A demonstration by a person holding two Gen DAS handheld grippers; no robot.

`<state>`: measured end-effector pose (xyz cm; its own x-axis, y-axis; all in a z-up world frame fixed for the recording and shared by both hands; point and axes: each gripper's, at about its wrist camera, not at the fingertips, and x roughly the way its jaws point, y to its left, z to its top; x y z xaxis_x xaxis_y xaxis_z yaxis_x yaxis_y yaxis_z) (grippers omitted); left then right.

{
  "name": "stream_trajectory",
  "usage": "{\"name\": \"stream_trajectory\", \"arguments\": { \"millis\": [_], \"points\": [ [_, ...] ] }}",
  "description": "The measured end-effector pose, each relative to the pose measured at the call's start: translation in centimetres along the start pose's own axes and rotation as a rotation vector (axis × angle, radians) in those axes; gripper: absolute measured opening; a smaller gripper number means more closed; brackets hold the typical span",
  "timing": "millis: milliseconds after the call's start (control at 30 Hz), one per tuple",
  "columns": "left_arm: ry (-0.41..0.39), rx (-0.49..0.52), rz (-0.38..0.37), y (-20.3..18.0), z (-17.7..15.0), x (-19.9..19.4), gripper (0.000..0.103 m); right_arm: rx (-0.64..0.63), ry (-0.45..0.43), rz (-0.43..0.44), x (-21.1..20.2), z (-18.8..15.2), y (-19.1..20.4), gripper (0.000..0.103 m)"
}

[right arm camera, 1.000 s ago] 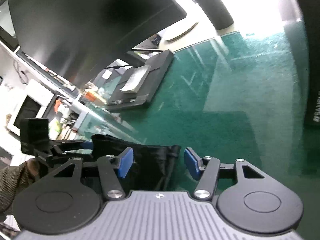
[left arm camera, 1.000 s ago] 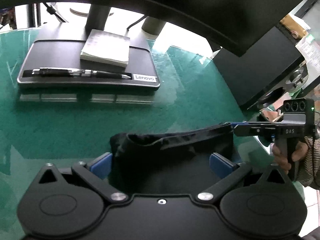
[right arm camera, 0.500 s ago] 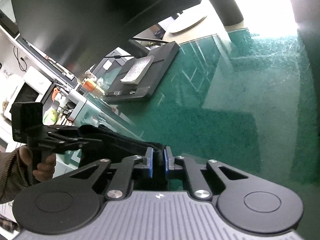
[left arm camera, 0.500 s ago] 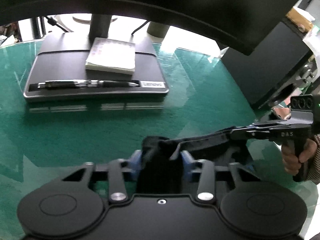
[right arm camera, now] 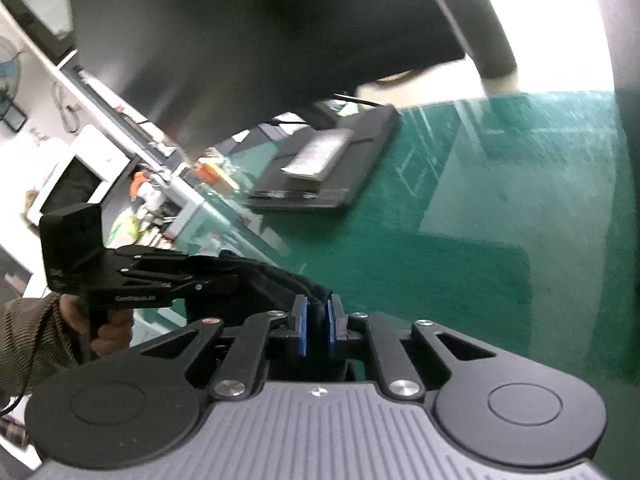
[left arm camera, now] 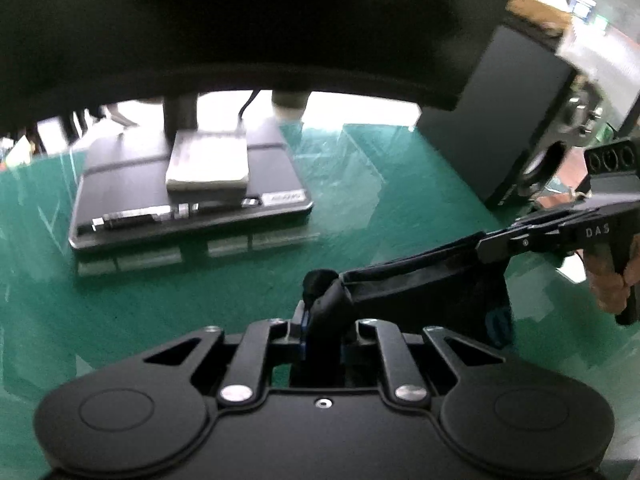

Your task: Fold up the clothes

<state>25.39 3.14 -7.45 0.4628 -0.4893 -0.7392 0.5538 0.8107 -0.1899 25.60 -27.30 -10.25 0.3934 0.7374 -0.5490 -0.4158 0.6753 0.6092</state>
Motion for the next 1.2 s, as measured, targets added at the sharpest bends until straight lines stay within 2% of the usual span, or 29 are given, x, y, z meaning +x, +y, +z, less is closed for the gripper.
{"name": "stream_trajectory", "arguments": {
  "millis": [333, 567, 800, 933, 967, 1033, 1067, 1100, 1133, 1167, 1200],
  "points": [
    [-0.057, 0.165, -0.022, -6.3, -3.7, -8.3, 0.014, -0.141, 0.043, 0.03, -5.3, -2.8, 6.9, 0.009],
    [-0.04, 0.281, -0.061, -10.7, -7.7, -12.0, 0.014, -0.247, 0.136, 0.057, -7.9, -7.1, 11.6, 0.009],
    [0.028, 0.349, -0.081, -13.0, -12.0, -12.5, 0.016, -0.338, 0.231, 0.052, -8.1, -11.0, 13.3, 0.009],
    [0.059, 0.368, -0.088, -13.3, -14.6, -12.3, 0.033, -0.41, 0.301, 0.046, -7.6, -14.1, 13.8, 0.01],
    [0.071, 0.374, -0.088, -13.3, -14.9, -12.3, 0.036, -0.433, 0.32, 0.043, -7.5, -14.7, 13.8, 0.012],
    [0.099, 0.403, -0.077, -13.3, -16.1, -12.9, 0.047, -0.458, 0.342, 0.04, -7.4, -15.6, 14.0, 0.015],
    [0.113, 0.417, -0.072, -13.4, -16.6, -13.2, 0.051, -0.471, 0.35, 0.041, -7.8, -16.4, 14.2, 0.025],
    [0.12, 0.421, -0.064, -13.4, -17.1, -13.7, 0.069, -0.468, 0.346, 0.041, -8.3, -16.6, 14.3, 0.041],
    [0.125, 0.422, -0.059, -13.4, -17.3, -14.1, 0.084, -0.464, 0.341, 0.041, -8.7, -16.8, 14.4, 0.049],
    [0.129, 0.423, -0.053, -13.3, -17.6, -14.6, 0.086, -0.449, 0.335, 0.046, -9.2, -16.7, 14.4, 0.063],
    [0.135, 0.43, -0.053, -13.4, -18.0, -15.4, 0.089, -0.433, 0.328, 0.051, -9.6, -16.7, 14.4, 0.064]
  ]
}}
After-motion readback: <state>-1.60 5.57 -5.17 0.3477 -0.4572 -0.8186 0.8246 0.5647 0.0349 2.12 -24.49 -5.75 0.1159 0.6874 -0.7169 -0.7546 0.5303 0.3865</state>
